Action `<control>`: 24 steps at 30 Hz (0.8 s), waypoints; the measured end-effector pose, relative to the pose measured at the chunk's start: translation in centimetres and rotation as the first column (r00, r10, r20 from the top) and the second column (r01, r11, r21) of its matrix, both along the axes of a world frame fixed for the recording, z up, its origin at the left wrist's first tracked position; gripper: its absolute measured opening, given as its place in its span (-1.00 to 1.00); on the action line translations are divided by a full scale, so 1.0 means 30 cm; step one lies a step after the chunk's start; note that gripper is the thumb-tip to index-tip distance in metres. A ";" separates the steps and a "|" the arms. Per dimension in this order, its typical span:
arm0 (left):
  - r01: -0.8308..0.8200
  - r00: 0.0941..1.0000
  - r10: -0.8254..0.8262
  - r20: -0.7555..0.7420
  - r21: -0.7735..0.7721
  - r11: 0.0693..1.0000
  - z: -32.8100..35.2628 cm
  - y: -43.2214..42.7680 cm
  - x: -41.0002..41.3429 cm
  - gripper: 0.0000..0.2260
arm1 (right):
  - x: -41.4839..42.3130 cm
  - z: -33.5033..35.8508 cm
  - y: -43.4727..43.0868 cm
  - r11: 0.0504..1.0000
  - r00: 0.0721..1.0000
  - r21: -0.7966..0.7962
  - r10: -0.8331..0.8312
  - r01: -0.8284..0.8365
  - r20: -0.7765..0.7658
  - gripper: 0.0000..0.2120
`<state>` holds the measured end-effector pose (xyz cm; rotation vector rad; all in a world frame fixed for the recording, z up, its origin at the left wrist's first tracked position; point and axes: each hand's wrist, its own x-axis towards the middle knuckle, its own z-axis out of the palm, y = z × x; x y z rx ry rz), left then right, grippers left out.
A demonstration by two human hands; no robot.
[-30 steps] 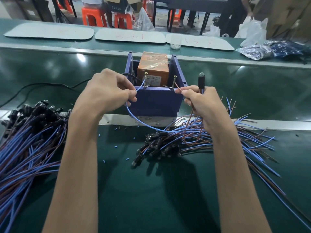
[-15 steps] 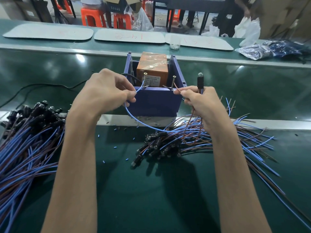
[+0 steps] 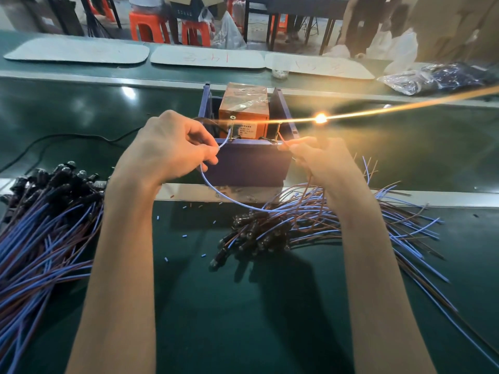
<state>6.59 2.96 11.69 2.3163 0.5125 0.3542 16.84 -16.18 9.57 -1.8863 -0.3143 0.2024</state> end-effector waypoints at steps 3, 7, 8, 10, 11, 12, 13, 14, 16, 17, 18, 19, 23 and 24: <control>0.002 1.000 -0.002 -0.001 -0.003 1.000 0.000 0.003 0.001 -0.88 | 0.000 0.001 0.002 1.000 1.000 -0.008 -0.005 0.005 -0.004 -0.76; -0.002 1.000 0.002 -0.001 -0.014 1.000 -0.002 0.006 0.002 -0.88 | 0.004 -0.002 0.001 0.999 1.000 -0.030 -0.025 0.025 -0.005 -0.74; -0.007 1.000 0.007 -0.003 -0.016 1.000 -0.003 0.007 0.003 -0.88 | 0.004 -0.001 0.001 0.999 1.000 -0.037 -0.026 0.025 -0.009 -0.73; -0.009 1.000 0.008 -0.013 -0.040 0.999 -0.005 0.011 0.003 -0.88 | 0.007 0.007 -0.002 0.997 0.999 -0.073 -0.033 0.031 -0.020 -0.74; -0.002 1.000 0.000 -0.029 -0.049 0.999 -0.007 0.014 0.002 -0.88 | 0.007 0.014 -0.002 0.995 0.999 -0.098 -0.040 0.037 -0.029 -0.72; 0.013 0.998 -0.016 -0.059 -0.049 0.999 -0.008 0.018 -0.001 -0.89 | 0.007 0.022 -0.003 0.991 0.998 -0.126 -0.049 0.045 -0.028 -0.69; 0.033 0.994 -0.037 -0.107 -0.040 0.999 -0.010 0.022 -0.003 -0.90 | 0.006 0.028 -0.003 0.983 0.998 -0.171 -0.062 0.061 0.001 -0.64; 0.054 0.984 -0.058 -0.166 -0.023 0.998 -0.013 0.026 -0.004 -0.90 | 0.004 0.034 -0.007 0.967 0.995 -0.237 -0.079 0.091 0.061 -0.60; 0.100 0.948 -0.088 -0.305 0.025 0.995 -0.021 0.034 -0.006 -0.90 | -0.010 0.045 -0.022 0.920 0.975 -0.350 -0.116 0.178 0.190 -0.50; 0.127 0.923 -0.101 -0.372 0.048 0.991 -0.026 0.036 -0.007 -0.88 | -0.016 0.051 -0.032 0.910 0.967 -0.360 -0.131 0.206 0.220 -0.45; 0.154 0.896 -0.114 -0.430 0.060 0.986 -0.031 0.039 -0.006 -0.85 | -0.019 0.057 -0.041 0.913 0.965 -0.346 -0.143 0.214 0.220 -0.42; 0.173 0.873 -0.124 -0.472 0.062 0.983 -0.035 0.040 -0.006 -0.83 | -0.018 0.064 -0.049 0.928 0.968 -0.309 -0.151 0.208 0.199 -0.41; 0.170 0.833 -0.132 -0.538 0.021 0.985 -0.047 0.037 -0.007 -0.73 | -0.020 0.089 -0.068 0.984 0.984 -0.028 -0.174 0.175 0.041 -0.46; 0.167 0.830 -0.140 -0.540 0.001 0.986 -0.048 0.037 -0.007 -0.71 | -0.024 0.097 -0.074 0.984 0.985 0.044 -0.175 0.174 0.010 -0.49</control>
